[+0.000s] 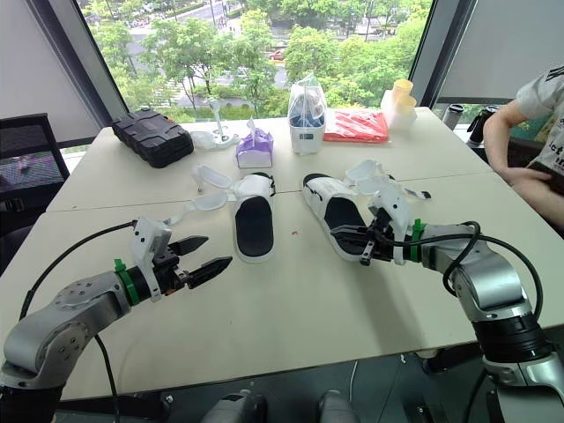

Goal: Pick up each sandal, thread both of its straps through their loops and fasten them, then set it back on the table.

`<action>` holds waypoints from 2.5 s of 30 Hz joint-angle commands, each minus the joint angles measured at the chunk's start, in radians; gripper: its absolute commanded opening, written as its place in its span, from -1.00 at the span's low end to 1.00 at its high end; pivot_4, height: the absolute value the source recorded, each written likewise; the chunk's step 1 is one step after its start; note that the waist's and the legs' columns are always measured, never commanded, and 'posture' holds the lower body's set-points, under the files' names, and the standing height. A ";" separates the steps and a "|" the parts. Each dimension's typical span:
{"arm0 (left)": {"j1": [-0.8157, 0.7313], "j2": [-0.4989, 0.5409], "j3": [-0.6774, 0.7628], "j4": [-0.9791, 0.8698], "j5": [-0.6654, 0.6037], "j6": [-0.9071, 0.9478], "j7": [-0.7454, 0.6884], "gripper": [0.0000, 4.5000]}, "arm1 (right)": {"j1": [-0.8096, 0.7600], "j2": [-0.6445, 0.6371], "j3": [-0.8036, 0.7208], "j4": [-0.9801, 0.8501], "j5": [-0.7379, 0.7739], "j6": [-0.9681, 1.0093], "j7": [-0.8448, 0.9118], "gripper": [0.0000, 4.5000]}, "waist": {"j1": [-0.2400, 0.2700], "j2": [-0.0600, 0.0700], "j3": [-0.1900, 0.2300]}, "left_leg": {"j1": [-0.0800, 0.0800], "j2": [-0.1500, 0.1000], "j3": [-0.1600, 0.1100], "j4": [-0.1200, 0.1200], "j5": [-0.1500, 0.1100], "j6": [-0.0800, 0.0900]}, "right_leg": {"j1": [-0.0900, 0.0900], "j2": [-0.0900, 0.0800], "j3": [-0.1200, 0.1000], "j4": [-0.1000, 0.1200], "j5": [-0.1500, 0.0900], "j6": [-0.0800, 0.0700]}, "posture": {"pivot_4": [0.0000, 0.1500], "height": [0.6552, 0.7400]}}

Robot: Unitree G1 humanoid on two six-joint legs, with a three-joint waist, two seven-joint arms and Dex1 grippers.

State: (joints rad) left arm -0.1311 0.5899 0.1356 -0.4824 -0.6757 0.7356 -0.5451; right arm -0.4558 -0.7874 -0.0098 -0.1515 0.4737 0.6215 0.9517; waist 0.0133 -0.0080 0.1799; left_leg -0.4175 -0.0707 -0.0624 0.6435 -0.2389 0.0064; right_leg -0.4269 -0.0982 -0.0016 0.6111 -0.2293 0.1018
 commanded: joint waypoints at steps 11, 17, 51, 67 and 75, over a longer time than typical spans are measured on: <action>-0.012 0.007 0.018 -0.017 -0.002 -0.010 -0.023 0.98 | -0.020 -0.001 -0.034 -0.003 -0.014 -0.042 -0.013 -1.00 | 0.000 0.000 0.000 | 0.000 0.000 0.000 0.001 0.000 0.000 | 0.000 0.000 0.000 0.001 0.000 0.000 | 1.00 1.00; -0.017 0.002 0.014 -0.016 0.002 -0.015 -0.023 0.98 | -0.024 0.006 -0.021 0.012 -0.045 -0.076 -0.019 -1.00 | 0.000 0.000 0.000 | 0.000 0.000 0.000 0.002 0.000 0.000 | 0.000 0.000 0.000 0.001 0.000 0.000 | 1.00 1.00; -0.010 0.006 -0.007 -0.039 0.042 -0.018 -0.022 1.00 | -0.482 0.171 0.341 0.909 -0.838 -0.889 -0.473 0.99 | -0.021 0.000 0.000 | 0.003 -0.001 0.002 0.002 0.002 -0.003 | 0.001 0.003 0.001 0.006 0.002 0.001 | 1.00 1.00; 0.034 0.003 0.014 -0.083 0.047 -0.017 0.018 1.00 | -0.754 0.405 0.475 1.455 -1.086 -0.944 -0.935 0.61 | -0.033 0.001 0.000 | 0.007 -0.001 0.002 -0.002 0.005 -0.008 | 0.001 0.004 0.002 0.009 0.003 0.001 | 1.00 1.00; 0.061 -0.009 0.013 -0.099 0.050 -0.024 0.037 1.00 | -0.790 0.431 0.481 1.480 -1.103 -0.966 -0.954 -0.98 | -0.034 0.001 0.000 | 0.009 -0.001 0.001 -0.008 0.006 -0.009 | 0.000 0.005 0.003 0.009 0.003 0.002 | 1.00 1.00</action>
State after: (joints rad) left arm -0.0699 0.5838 0.1336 -0.5456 -0.6226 0.7310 -0.5119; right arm -1.1965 -0.3535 0.4753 1.3399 -0.6273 -0.3302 0.0137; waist -0.0203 -0.0071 0.1798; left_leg -0.4079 -0.0720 -0.0611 0.6340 -0.2330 -0.0024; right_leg -0.4273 -0.0931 0.0014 0.6206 -0.2262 0.1037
